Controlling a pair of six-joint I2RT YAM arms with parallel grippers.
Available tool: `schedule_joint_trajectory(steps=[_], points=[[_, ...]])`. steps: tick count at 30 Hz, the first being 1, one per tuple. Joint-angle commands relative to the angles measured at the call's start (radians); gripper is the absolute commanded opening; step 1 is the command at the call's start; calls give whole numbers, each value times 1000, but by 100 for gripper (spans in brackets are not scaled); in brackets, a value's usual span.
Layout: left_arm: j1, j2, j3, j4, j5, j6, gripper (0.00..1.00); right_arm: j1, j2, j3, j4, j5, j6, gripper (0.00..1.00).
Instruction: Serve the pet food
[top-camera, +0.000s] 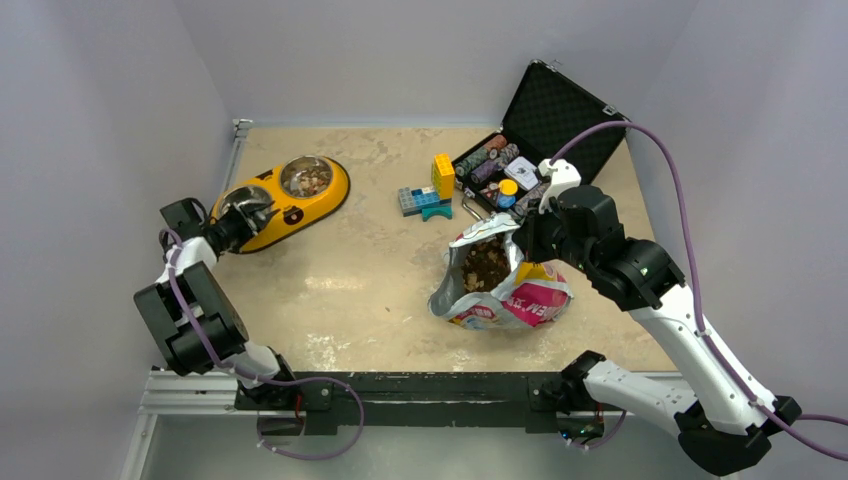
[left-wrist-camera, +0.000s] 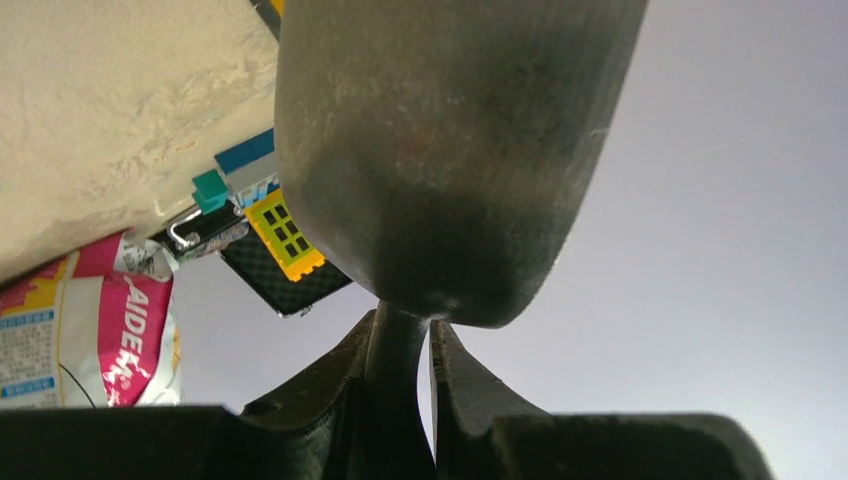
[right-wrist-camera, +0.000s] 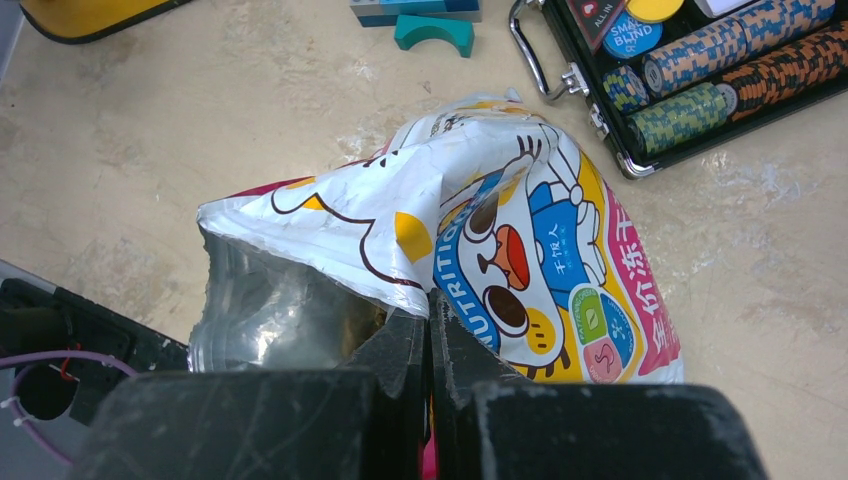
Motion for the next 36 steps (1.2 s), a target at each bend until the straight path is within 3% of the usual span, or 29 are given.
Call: schedule_joint_trajectory(steps=[1,6,13,19,28,36], points=[[3,36,135,-246,35,-36,0,-5,6,14,-41,39,-3,0],[3,103,261,-483,55,-3,0,-6,15,23,-41,37,-8,0],[2,143,377,-566,30,-71,0,-6,25,32,-38,37,-7,0],[-2,204,525,-746,50,-33,0,-4,26,31,-42,37,-7,0],[-3,231,720,-861,41,-48,0,-4,21,33,-23,29,-4,0],[-11,231,714,-892,55,-56,0,-6,23,52,-27,35,-3,0]])
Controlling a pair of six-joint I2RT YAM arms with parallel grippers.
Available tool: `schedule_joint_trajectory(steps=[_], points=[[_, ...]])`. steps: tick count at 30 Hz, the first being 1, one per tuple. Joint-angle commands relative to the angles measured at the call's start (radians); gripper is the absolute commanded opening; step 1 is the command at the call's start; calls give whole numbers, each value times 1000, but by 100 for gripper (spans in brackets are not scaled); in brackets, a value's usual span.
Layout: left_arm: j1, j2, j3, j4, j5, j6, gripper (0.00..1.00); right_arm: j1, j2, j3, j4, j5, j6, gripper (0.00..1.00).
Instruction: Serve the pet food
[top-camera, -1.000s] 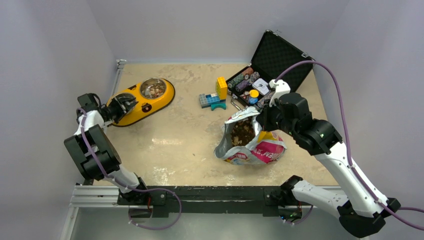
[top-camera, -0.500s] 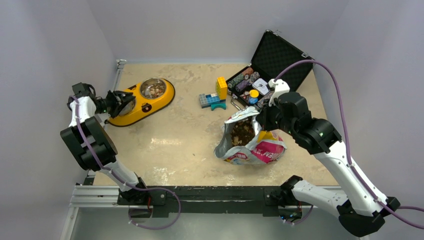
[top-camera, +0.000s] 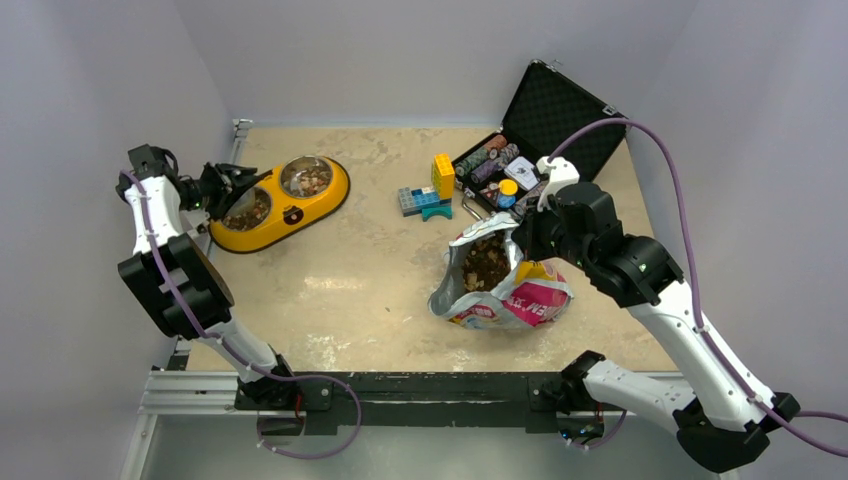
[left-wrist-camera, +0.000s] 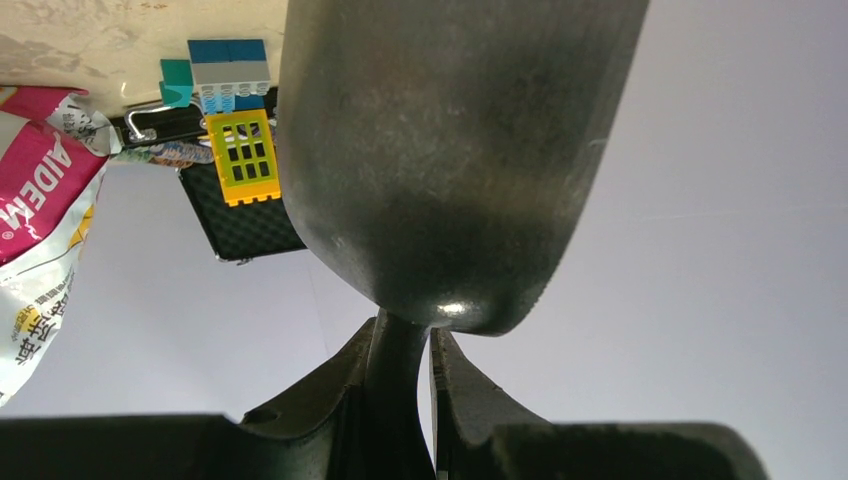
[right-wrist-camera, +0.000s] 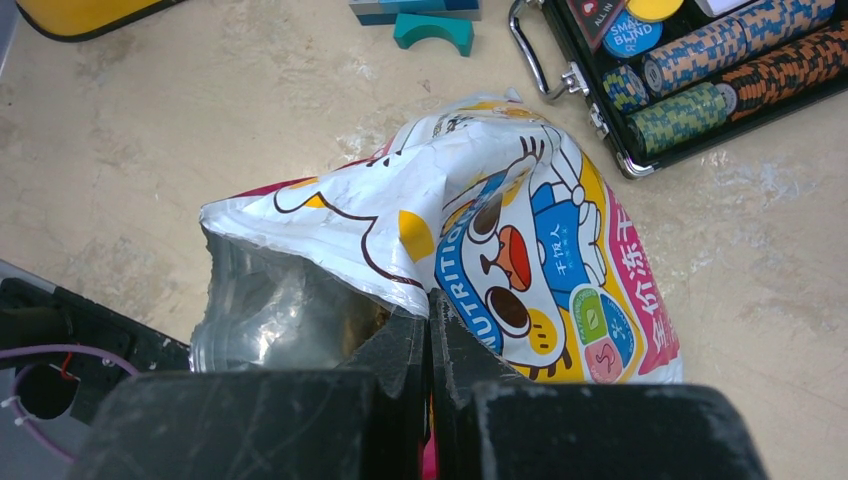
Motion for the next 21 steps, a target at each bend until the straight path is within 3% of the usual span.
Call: schedule_joint_trajectory(steps=[1,11,17,21], points=[[-8,-10,8,-73,52,-33,0,-5,6,33,-18,36,-4,0],[-13,-38,44,-108,31,21,0,-5,4,31,-19,34,-2,0],[-71,-107,74,-269,-33,278,0,-6,14,42,-24,28,-10,0],[-115,-204,-45,-181,-36,418,0,-5,35,82,-32,18,-20,0]])
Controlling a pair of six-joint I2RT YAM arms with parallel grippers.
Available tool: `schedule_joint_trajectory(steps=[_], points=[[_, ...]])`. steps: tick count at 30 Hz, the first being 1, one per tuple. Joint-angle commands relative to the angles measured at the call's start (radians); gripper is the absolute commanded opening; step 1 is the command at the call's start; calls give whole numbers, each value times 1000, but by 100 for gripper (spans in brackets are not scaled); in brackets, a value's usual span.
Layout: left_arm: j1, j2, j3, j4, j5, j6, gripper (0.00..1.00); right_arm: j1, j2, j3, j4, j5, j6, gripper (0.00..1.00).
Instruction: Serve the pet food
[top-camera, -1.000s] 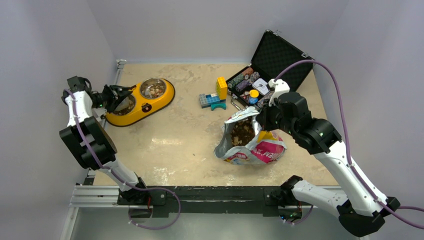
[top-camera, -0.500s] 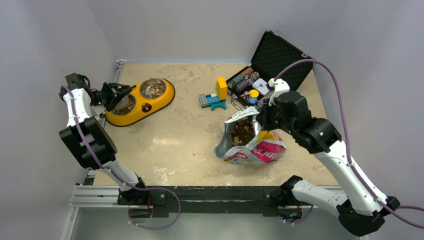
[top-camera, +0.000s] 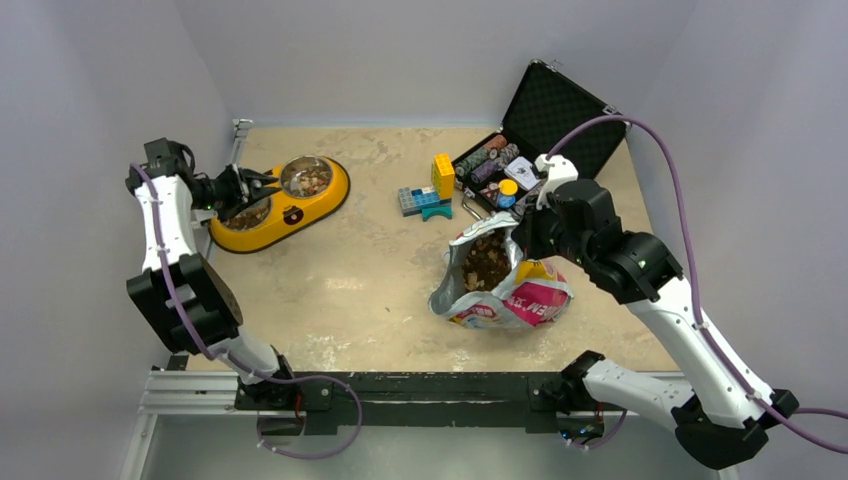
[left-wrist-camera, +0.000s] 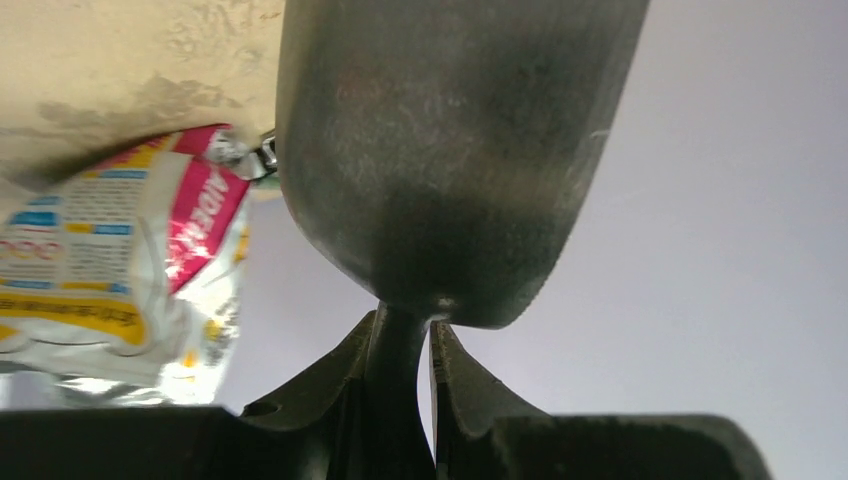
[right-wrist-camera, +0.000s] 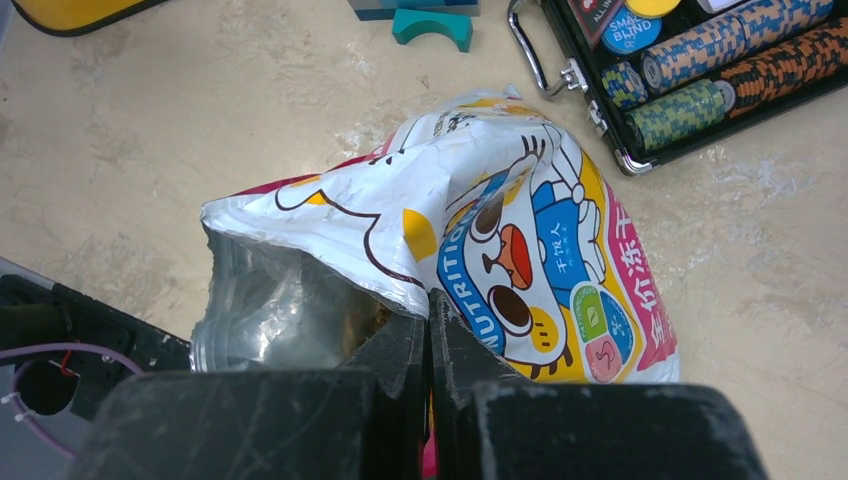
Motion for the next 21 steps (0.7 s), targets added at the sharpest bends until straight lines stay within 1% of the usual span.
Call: schedule_joint_trajectory(steps=[1,4,5,7,9,10,12,15,17,19,21], points=[[-50,-144,-78,4,27,238,0,-6,27,81,-20,23,-22,0],[-133,-191,-67,5,-23,470,0,-6,38,107,-32,33,-26,0],[-176,-214,-64,-8,-43,552,0,-6,43,114,-36,35,-26,0],[-299,-291,-101,1,-96,664,0,-6,50,126,-49,36,-21,0],[-425,-411,-178,40,-144,716,0,-6,57,133,-58,37,-15,0],[-486,-463,-218,51,-191,733,0,-7,60,137,-62,43,-13,0],[-603,-543,-331,50,-254,742,0,-7,70,151,-70,57,-9,0],[-682,-603,-547,112,-239,733,0,-7,85,181,-82,68,-5,0],[-708,-593,-627,90,-293,769,0,-6,98,209,-93,65,0,0],[-712,-552,-632,55,-351,829,0,-6,101,231,-101,65,5,0],[-712,-485,-597,26,-395,907,0,-6,100,240,-107,65,12,0]])
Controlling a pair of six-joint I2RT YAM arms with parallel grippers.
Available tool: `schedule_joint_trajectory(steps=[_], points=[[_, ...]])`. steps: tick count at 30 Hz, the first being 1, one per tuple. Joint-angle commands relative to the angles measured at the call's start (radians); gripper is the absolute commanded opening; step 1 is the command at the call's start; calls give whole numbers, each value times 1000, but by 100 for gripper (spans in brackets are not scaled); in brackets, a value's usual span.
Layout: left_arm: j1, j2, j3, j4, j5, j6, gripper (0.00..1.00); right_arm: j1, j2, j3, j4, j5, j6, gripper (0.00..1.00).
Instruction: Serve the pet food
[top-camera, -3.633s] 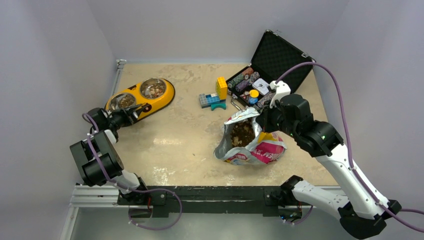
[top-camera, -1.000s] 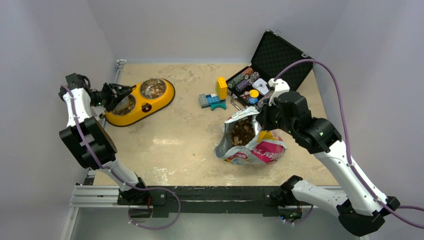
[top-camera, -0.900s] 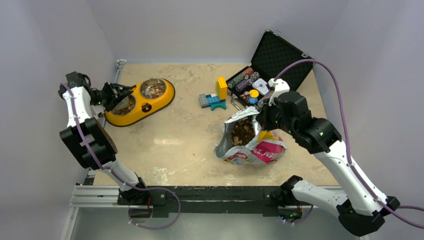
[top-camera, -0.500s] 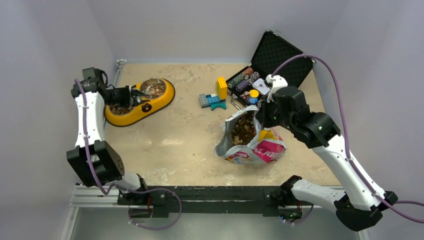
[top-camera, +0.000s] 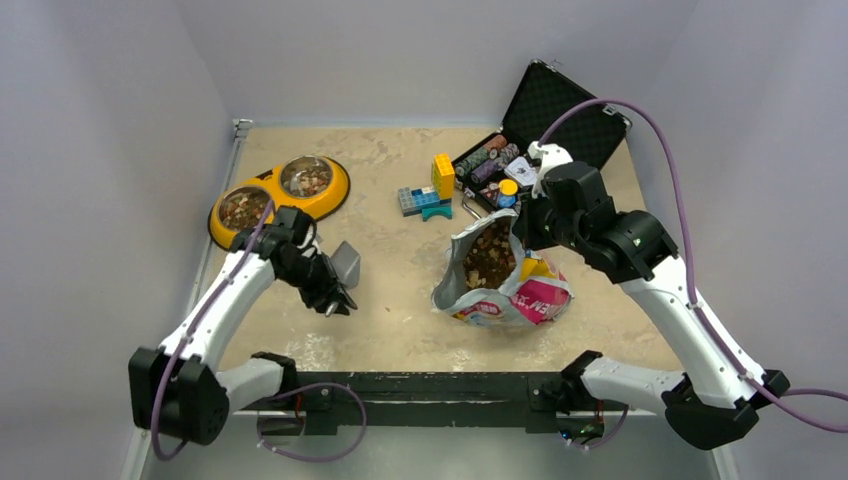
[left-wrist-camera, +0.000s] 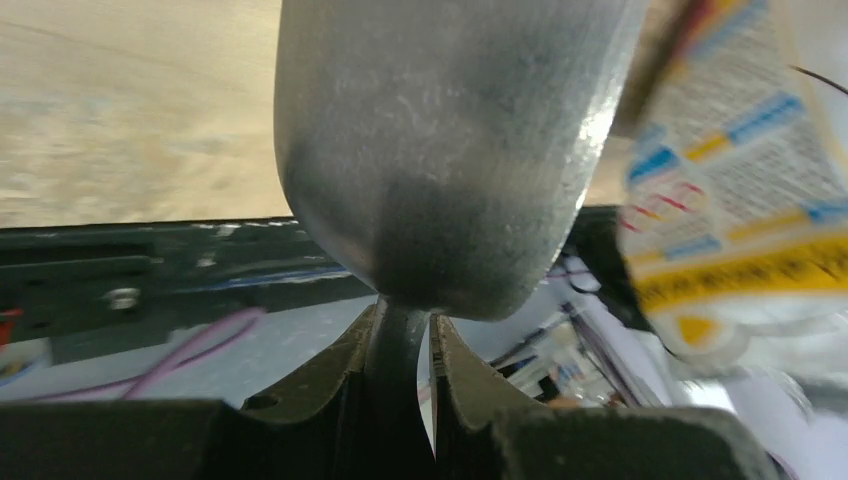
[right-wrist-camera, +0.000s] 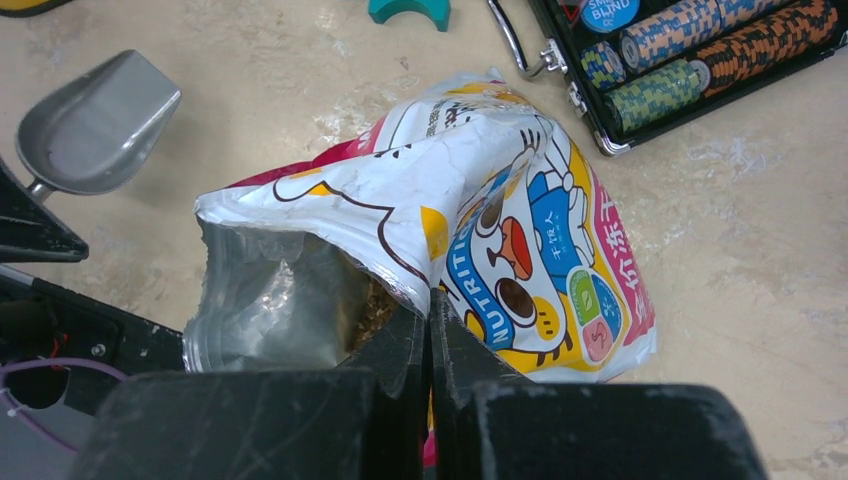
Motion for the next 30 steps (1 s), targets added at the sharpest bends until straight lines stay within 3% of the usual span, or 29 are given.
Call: schedule_joint_trajectory(steps=[1,11,15,20,24,27,30], points=[[-4,121,54,-15,-145,196,0,-7,-20,83,17,41,18,0],[29,368,267,25,-102,361,2,-5,-84,63,-26,56,78,0],[79,467,293,-32,-109,393,22,-6,-104,58,-45,75,90,0],[88,443,270,-54,-203,390,60,-5,-113,59,-69,79,99,0],[88,403,286,-127,-323,366,72,-4,-117,48,-75,69,95,0],[86,327,310,-178,-412,349,75,-4,-106,47,-74,64,81,0],[61,260,335,-195,-381,354,63,-5,-85,52,-62,55,58,0]])
